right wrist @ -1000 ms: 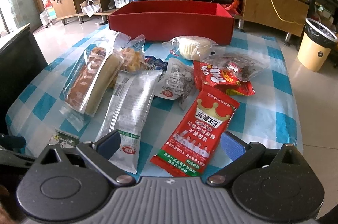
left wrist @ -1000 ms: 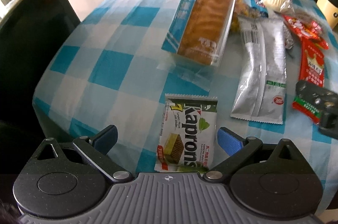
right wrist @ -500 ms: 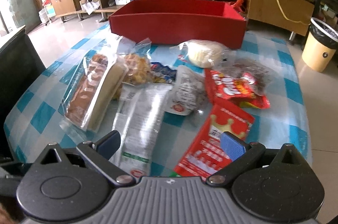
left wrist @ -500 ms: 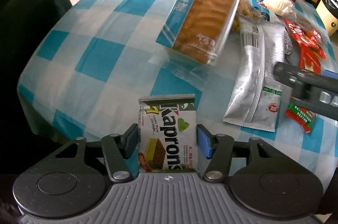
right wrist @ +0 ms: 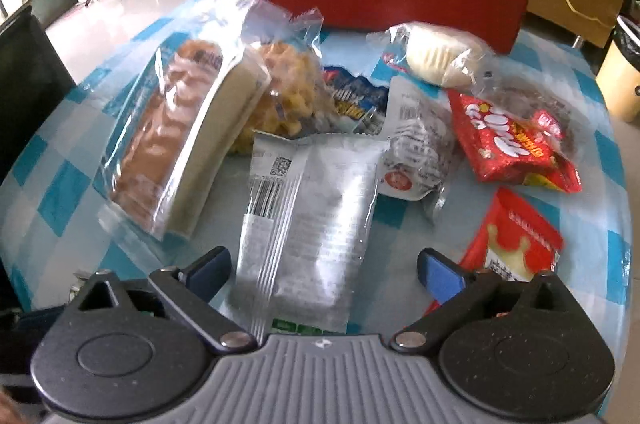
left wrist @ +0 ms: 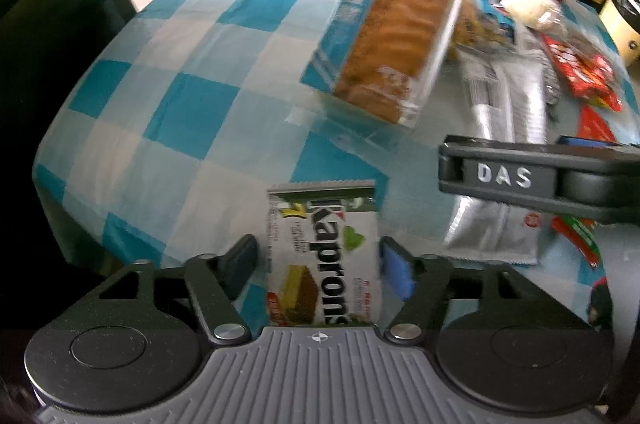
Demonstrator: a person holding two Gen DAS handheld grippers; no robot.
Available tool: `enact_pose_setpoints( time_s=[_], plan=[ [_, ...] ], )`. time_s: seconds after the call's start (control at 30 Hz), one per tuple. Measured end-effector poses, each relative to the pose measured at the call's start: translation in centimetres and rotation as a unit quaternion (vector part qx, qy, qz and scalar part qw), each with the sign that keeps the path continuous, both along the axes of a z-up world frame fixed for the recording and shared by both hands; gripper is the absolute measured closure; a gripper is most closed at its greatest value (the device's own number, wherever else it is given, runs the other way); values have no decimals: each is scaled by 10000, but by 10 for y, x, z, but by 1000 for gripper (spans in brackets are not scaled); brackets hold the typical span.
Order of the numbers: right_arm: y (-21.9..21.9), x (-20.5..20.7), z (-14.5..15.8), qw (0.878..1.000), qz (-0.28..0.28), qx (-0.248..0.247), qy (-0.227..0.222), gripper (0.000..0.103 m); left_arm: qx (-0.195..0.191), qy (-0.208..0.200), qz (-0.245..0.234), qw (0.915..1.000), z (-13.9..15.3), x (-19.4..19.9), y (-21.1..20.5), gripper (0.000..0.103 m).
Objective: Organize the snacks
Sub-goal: 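Grasp the Kaprons wafer with the left gripper while the right grasps the silver foil bar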
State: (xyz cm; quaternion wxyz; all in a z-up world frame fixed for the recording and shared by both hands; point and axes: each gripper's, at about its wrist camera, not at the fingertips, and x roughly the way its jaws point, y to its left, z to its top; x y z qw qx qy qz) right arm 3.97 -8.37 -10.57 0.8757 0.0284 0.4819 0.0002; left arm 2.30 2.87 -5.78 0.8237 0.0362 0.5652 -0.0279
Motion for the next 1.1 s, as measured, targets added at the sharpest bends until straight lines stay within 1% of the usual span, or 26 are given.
enact_pose_setpoints(
  time_s=[0.1, 0.13, 0.17, 0.2, 0.23, 0.27, 0.3, 0.33, 0.37, 0.47, 0.53, 0.67, 0.83, 0.93, 1.1],
  plan=[
    [4, 0, -2, 9997, 172, -179, 20, 0, -61, 41, 73, 9999, -2, 3, 4, 18],
    [3, 0, -2, 9997, 195, -158, 14, 0, 7, 14, 38, 10000, -2, 2, 2, 16],
    [2, -1, -2, 9995, 263, -150, 30, 0, 77, -1, 54, 10000, -3, 2, 2, 11],
    [1, -1, -1, 9994, 318, -127, 26, 1, 20, 39, 109, 9999, -5, 2, 6, 12],
    [-2, -2, 0, 9994, 312, -115, -7, 9, -116, 106, 189, 9997, -4, 4, 10, 13],
    [-4, -4, 2, 9994, 317, -126, -56, 21, -109, 110, 182, 9997, -3, 4, 12, 16],
    [-6, -8, 4, 9992, 363, -140, -124, 28, -75, 86, 157, 9998, -2, 3, 11, 23],
    [-10, -8, 7, 9990, 394, -142, -173, 43, -71, 63, 118, 9999, 0, 2, 10, 28],
    [-13, -7, 8, 9989, 421, -78, -205, 49, -125, 55, 25, 9999, 3, 0, 8, 38],
    [-30, -6, 11, 9989, 331, 257, -188, 58, 44, 50, -34, 10000, 5, -3, 0, 38],
    [-38, -9, 14, 9985, 278, 437, -191, 62, 92, 62, 6, 9999, 7, -3, 0, 38],
    [-47, -16, 23, 9971, 268, 646, -305, 66, 83, -176, -6, 9998, 23, -5, -4, 38],
    [-64, -25, 40, 9933, 102, 1042, -485, 68, -91, -461, -12, 9989, 45, -2, -9, 38],
    [-72, -28, 54, 9914, 54, 1132, -654, 68, -168, -652, -100, 9977, 58, 3, -19, 38],
    [-80, -23, 71, 9894, -46, 1177, -848, 68, -417, -896, -356, 9945, 76, 24, -38, 38]
  ],
)
